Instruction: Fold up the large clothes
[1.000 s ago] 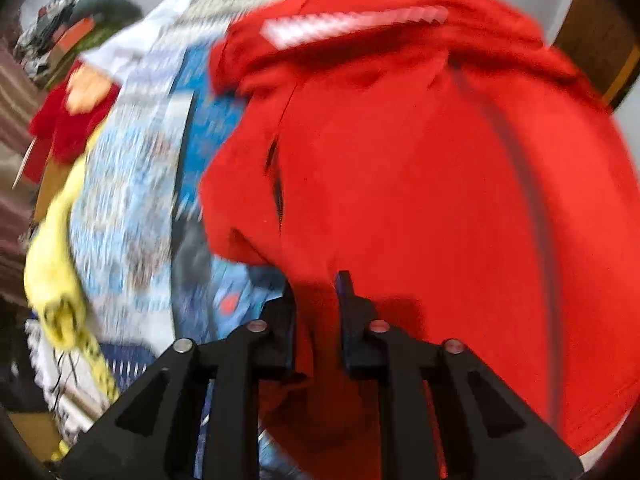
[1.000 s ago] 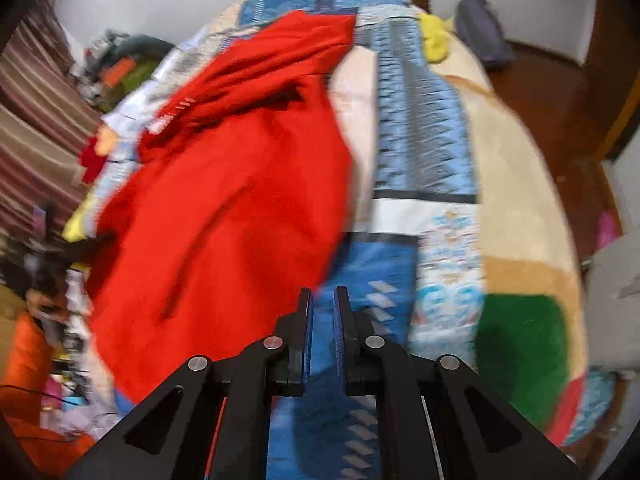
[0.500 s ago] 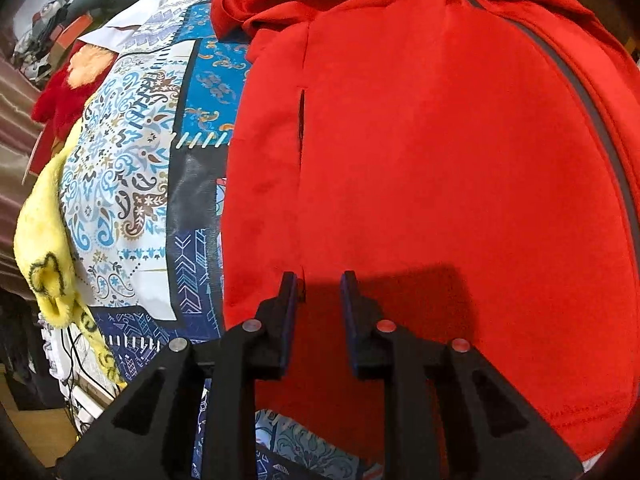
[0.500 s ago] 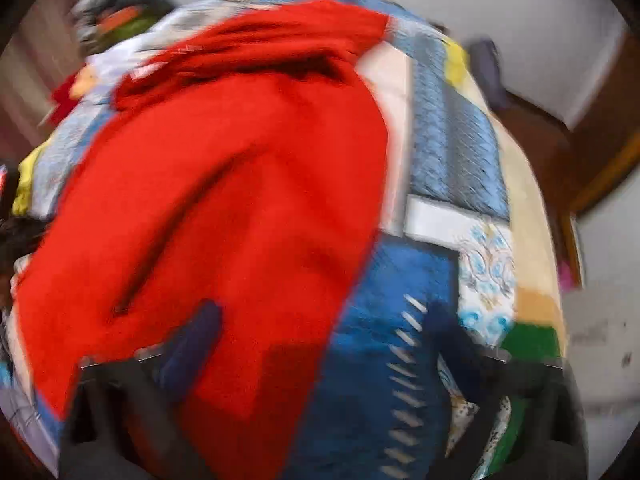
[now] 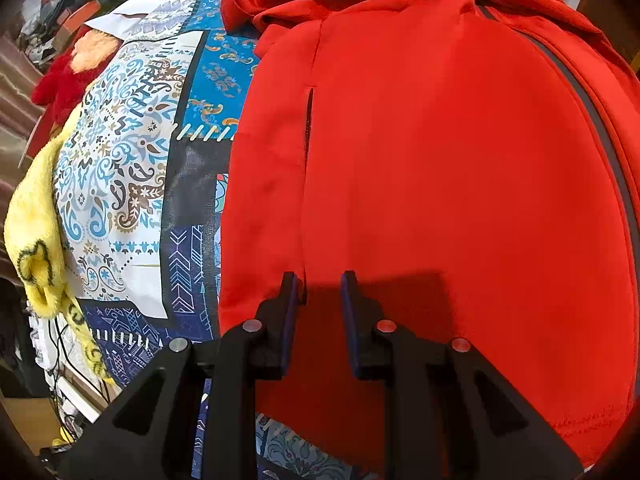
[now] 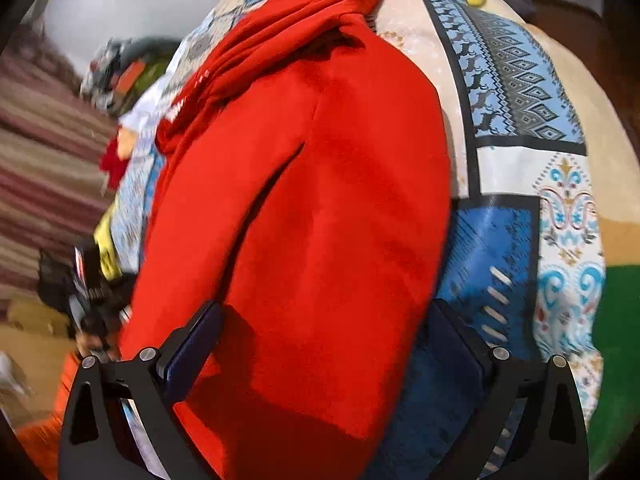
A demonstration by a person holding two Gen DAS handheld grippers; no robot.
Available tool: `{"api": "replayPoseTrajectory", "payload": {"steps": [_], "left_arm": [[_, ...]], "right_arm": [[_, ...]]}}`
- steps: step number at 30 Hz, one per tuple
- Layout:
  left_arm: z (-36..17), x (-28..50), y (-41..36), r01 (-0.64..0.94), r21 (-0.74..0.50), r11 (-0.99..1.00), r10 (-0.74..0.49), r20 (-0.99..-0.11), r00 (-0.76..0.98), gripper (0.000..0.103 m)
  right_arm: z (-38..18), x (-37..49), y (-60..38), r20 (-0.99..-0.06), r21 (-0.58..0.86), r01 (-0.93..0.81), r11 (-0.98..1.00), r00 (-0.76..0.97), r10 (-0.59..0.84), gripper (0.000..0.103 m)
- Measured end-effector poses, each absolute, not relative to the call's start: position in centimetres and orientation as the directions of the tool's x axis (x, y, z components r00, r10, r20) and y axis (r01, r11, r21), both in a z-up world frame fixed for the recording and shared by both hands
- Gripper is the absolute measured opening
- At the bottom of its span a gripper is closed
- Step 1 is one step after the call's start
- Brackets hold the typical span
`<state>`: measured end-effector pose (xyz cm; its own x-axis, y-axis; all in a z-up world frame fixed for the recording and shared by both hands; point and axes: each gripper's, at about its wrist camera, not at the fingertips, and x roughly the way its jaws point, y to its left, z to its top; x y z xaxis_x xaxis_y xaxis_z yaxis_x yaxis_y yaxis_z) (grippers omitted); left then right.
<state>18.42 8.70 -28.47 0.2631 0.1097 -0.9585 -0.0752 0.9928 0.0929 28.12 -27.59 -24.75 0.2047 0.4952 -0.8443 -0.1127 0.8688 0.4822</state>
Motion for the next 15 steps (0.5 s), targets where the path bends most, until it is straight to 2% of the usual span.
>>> {"api": "replayPoseTrajectory", "payload": {"steps": [1,4,6,7,8,9,10,11,12,15], "left_arm": [[-28.5,18.5,8.7,-0.082,0.089,0.993,0.107,-0.959,0.262,0.021],[-28.5,18.9,9.1,-0.102,0.066,0.993,0.09,-0.962,0.257,0.021],[-28.4,19.1,9.4,-0.103,0.054,0.993,0.079,-0.963,0.257,0.02],[-28.3,19.4,9.6,-0.101,0.05,0.994,0.075,-0.963,0.259,0.019],[-28.1,19.6,9.6,-0.1,0.044,0.994,0.069,-0.963,0.261,0.018],[-28.0,19.9,9.6,-0.095,0.032,0.995,0.056,-0.963,0.263,0.012],[-27.9,20.3,9.5,-0.089,0.014,0.996,0.037,-0.963,0.266,0.007],[-27.7,20.7,9.5,-0.086,0.007,0.996,0.03,-0.963,0.269,0.005],[-27.7,21.1,9.3,-0.083,0.002,0.997,0.025,-0.961,0.275,0.001],[-27.1,22.6,8.8,-0.083,-0.027,0.996,-0.001,-0.954,0.301,0.0]], "right_arm": [[-24.8,28.6,-27.1,-0.842,0.481,-0.112,0.869,0.215,0.494,0.099],[-24.5,29.8,-25.2,-0.837,0.476,-0.134,0.869,0.235,0.495,0.087],[-24.2,30.3,-24.7,-0.82,0.504,-0.138,0.852,0.232,0.523,0.065],[-24.2,30.7,-24.4,-0.816,0.512,-0.138,0.848,0.229,0.53,0.061],[-24.1,31.4,-24.0,-0.816,0.514,-0.143,0.846,0.222,0.534,0.052],[-24.1,31.9,-23.5,-0.812,0.524,-0.145,0.839,0.211,0.543,0.041],[-24.2,32.2,-23.1,-0.799,0.546,-0.15,0.824,0.201,0.566,0.035],[-24.3,32.5,-22.9,-0.794,0.556,-0.152,0.817,0.193,0.577,0.026],[-24.4,32.8,-22.4,-0.777,0.586,-0.148,0.796,0.174,0.605,0.013],[-24.4,33.7,-21.3,-0.745,0.634,-0.129,0.762,0.16,0.647,0.009]]}}
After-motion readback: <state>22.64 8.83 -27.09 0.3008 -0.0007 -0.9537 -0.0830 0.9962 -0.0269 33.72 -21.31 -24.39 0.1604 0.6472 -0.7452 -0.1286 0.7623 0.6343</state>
